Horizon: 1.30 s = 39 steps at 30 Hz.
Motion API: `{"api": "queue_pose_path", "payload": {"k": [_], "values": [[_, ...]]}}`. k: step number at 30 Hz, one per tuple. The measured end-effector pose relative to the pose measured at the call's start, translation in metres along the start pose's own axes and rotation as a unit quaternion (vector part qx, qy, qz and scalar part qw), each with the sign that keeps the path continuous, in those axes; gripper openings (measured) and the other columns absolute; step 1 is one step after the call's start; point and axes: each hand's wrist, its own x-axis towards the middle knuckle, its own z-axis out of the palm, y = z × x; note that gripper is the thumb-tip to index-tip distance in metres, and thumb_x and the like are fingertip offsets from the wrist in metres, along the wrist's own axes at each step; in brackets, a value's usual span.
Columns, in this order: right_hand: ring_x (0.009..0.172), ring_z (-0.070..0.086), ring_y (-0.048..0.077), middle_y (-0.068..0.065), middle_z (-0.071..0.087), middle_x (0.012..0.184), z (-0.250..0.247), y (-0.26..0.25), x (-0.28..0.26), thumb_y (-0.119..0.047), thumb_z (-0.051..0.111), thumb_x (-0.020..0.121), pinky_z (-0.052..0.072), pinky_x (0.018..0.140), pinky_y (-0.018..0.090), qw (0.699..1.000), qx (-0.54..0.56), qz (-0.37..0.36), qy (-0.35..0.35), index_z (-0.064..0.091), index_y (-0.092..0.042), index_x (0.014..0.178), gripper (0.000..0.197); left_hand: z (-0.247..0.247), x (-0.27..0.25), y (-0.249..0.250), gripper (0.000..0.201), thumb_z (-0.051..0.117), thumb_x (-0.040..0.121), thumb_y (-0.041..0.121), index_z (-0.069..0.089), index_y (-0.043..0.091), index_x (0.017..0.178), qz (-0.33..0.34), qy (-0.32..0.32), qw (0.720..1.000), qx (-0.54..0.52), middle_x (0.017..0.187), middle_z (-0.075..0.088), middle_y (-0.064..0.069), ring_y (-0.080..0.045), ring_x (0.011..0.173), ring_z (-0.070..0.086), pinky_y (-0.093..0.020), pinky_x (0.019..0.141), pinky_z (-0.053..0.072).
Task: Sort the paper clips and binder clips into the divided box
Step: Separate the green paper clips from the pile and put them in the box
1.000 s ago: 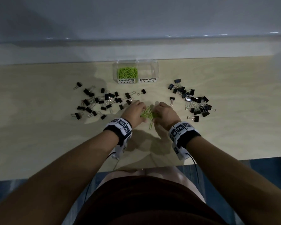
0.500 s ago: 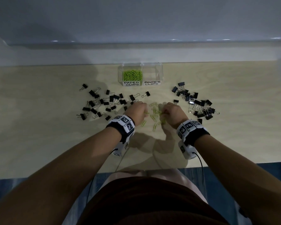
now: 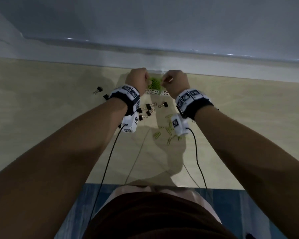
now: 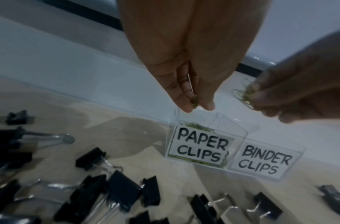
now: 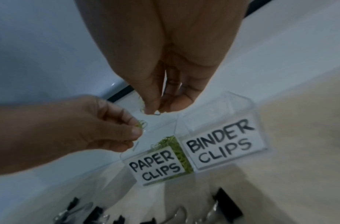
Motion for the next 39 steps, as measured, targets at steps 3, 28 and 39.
{"api": "queue_pose_path", "payload": {"k": [3,28,39], "values": [[0.086,0.063,0.018,0.007,0.069,0.095,0.003,-0.014,0.011,-0.004,0.06,0.082,0.053,0.08,0.026,0.996,-0.075,-0.009,-0.036,0.07,-0.01,0.093,0.017,0.004,0.006,0.005,0.022,0.067,0.083,0.013,0.063,0.007,0.104,-0.008,-0.025,0.999,0.025,0.105,0.067,-0.011,-0.024,0.094,0.062,-0.032,0.084,0.049],[0.113,0.039,0.024,0.005,0.042,0.127,-0.011,0.12,-0.146,-0.032,0.073,0.075,0.047,0.092,0.04,0.973,-0.178,-0.004,-0.147,0.047,-0.02,0.131,0.063,0.096,-0.132,0.0,0.076,0.076,0.067,0.051,0.048,0.007,0.123,0.104,-0.186,0.972,0.097,0.119,0.045,-0.009,-0.024,0.111,0.043,-0.035,0.098,0.042],[0.09,0.055,0.028,0.009,0.053,0.101,0.01,0.106,-0.142,-0.005,0.061,0.078,0.038,0.068,0.027,0.977,-0.156,-0.008,-0.144,0.062,-0.009,0.095,0.017,0.106,-0.131,0.017,0.027,0.07,0.08,0.015,0.06,0.008,0.104,0.094,-0.193,0.972,0.1,0.108,0.057,-0.009,-0.026,0.104,0.052,-0.032,0.086,0.041]]}}
